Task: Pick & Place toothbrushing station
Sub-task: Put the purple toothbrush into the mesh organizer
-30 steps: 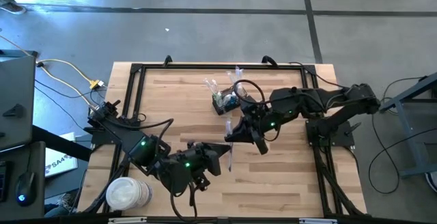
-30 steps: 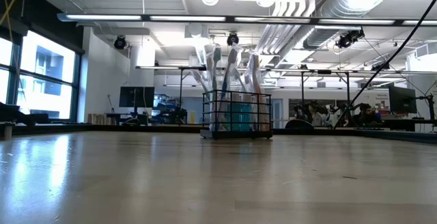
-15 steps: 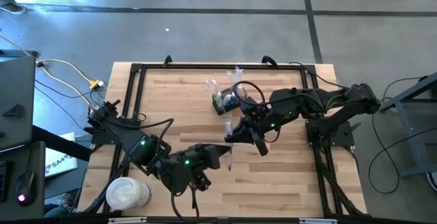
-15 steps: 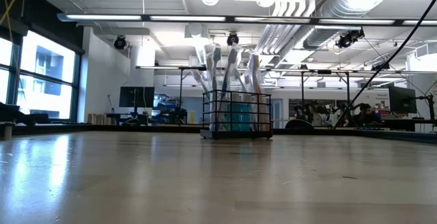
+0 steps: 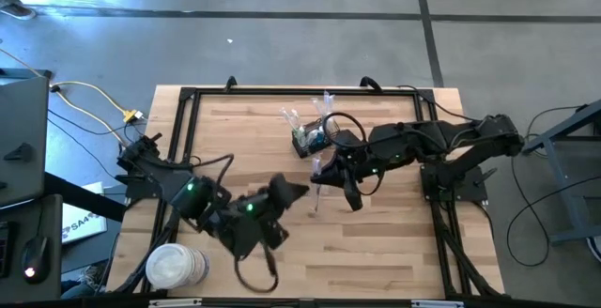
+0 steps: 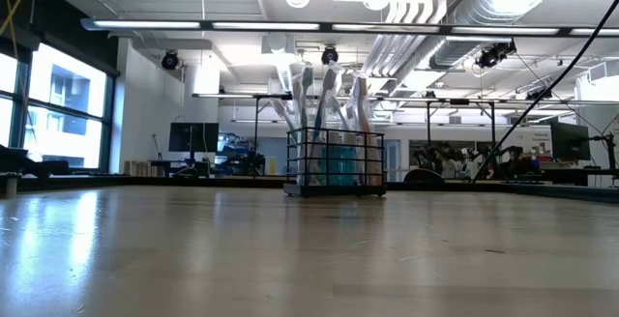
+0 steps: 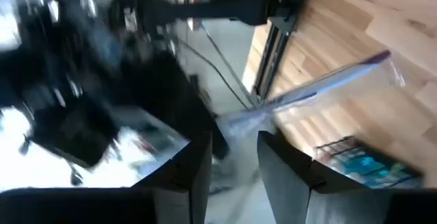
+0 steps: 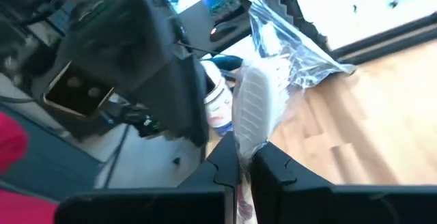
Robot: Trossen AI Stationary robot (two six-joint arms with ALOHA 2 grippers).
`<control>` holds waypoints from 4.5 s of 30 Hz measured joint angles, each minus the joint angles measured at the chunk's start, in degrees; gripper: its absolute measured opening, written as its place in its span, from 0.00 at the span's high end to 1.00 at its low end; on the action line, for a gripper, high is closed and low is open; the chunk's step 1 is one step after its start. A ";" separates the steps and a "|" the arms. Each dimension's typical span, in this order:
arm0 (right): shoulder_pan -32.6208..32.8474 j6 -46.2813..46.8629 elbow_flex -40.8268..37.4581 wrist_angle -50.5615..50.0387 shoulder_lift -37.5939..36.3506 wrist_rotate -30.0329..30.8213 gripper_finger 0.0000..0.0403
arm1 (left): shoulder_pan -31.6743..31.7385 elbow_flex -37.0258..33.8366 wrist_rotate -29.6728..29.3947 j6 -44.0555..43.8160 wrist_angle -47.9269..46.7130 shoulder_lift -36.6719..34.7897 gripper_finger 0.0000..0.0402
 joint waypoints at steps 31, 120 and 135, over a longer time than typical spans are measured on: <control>3.53 -20.05 0.00 -0.57 -1.96 17.56 0.98 | 19.39 0.02 37.67 -55.08 1.19 -2.77 0.70; 20.62 -3.01 0.02 -33.17 -14.81 20.81 0.37 | 29.03 -40.34 31.12 -69.01 32.60 -14.71 0.95; 13.46 -6.08 0.02 -34.13 -16.55 22.25 0.37 | 40.19 -60.35 34.49 -66.18 55.37 -17.02 0.95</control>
